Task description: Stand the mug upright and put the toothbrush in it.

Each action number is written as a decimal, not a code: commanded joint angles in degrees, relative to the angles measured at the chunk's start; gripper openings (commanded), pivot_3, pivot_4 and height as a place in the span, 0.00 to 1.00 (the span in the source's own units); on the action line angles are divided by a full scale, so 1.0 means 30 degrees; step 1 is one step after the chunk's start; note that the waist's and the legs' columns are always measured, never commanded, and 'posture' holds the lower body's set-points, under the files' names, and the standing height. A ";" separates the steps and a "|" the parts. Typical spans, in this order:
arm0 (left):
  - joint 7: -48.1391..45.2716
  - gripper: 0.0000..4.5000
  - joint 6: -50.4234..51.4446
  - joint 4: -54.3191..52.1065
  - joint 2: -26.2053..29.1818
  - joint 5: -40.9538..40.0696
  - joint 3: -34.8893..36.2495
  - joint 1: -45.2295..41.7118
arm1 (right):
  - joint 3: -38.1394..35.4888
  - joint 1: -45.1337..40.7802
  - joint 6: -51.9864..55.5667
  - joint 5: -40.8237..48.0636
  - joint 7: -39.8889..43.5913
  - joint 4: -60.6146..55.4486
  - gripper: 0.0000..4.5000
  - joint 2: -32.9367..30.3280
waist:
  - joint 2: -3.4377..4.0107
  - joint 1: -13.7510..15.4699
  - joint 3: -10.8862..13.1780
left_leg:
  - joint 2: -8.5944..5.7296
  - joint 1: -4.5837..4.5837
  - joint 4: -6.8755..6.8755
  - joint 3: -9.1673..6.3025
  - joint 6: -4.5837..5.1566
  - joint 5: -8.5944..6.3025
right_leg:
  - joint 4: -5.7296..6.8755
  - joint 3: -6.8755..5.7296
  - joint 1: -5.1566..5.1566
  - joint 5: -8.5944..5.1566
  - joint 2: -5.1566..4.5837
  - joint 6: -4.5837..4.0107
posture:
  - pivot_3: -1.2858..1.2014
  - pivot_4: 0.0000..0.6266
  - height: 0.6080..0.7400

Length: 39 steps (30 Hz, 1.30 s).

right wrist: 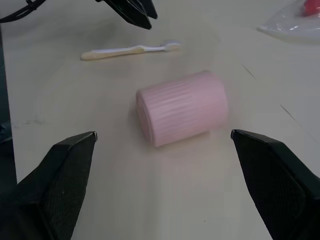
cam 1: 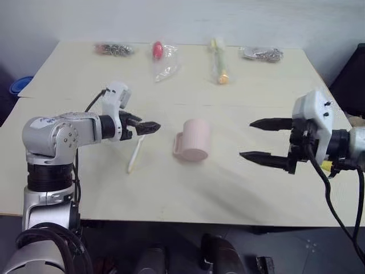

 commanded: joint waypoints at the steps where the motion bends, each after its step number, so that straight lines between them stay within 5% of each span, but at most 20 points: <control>1: 0.0996 1.00 0.1833 0.0604 -0.1036 0.0576 -0.0120 -0.1019 | -0.0417 -0.0464 -0.0309 0.0396 0.0123 -0.0089 0.99 -0.0067 | -0.0013 0.0007 -0.0008 | 0.0006 -0.0018 0.0012 0.0003 -0.0001 0.0000 | -0.0004 -0.0031 0.0000 0.0000 0.0002 -0.0001 | 0.52 0.24 1.00; 18: 0.0088 1.00 -0.0541 0.7823 -0.4226 0.3352 -0.4105 -0.4341 | -0.1691 0.0984 -0.0998 0.1141 -0.0531 -0.1256 0.99 0.0255 | -0.0017 0.0066 -0.0009 | 0.0008 -0.0074 0.0030 0.0014 -0.0009 0.0004 | -0.0005 -0.0114 -0.0010 0.0000 0.0007 -0.0001 | 0.52 0.24 1.00; 26: -0.1031 0.48 -0.0208 0.7765 -0.4309 0.3643 -0.5688 -0.4155 | -0.2110 0.1299 -0.0945 0.1796 -0.1480 -0.1679 1.00 0.0576 | -0.0016 0.0063 -0.0009 | 0.0008 -0.0074 0.0038 0.0016 -0.0008 0.0004 | 0.0001 -0.0109 -0.0010 0.0000 0.0006 -0.0001 | 0.52 0.24 1.00; 33: -0.0288 0.00 -0.1278 0.6480 -0.4747 0.4050 -0.4552 -0.3574 | -0.2383 0.1914 -0.1029 0.1784 -0.2091 -0.1989 1.00 0.0498 | -0.0017 0.0054 -0.0009 | 0.0008 -0.0076 0.0039 0.0014 -0.0007 0.0004 | 0.0000 -0.0108 -0.0010 0.0000 0.0005 -0.0001 | 0.52 0.24 1.00; 36: 0.0102 0.00 -0.3948 0.4271 -0.4725 0.4382 -0.3695 -0.2295 | -0.2627 0.2262 -0.0947 0.1954 -0.2390 -0.2114 1.00 0.0496 | -0.0017 0.0040 -0.0009 | 0.0016 -0.0078 0.0044 0.0012 -0.0008 0.0004 | 0.0002 -0.0108 -0.0011 0.0000 0.0004 -0.0001 | 0.52 0.24 1.00; 39: 0.0920 0.00 -1.0111 0.2498 -0.4360 0.6319 -0.3889 -0.0078 | -0.2764 0.2727 -0.0973 0.1994 -0.2643 -0.2305 1.00 0.0543 | -0.0016 0.0032 -0.0009 | 0.0023 -0.0073 0.0040 0.0012 -0.0008 0.0004 | 0.0000 -0.0102 -0.0012 0.0001 0.0000 -0.0003 | 0.52 0.24 1.00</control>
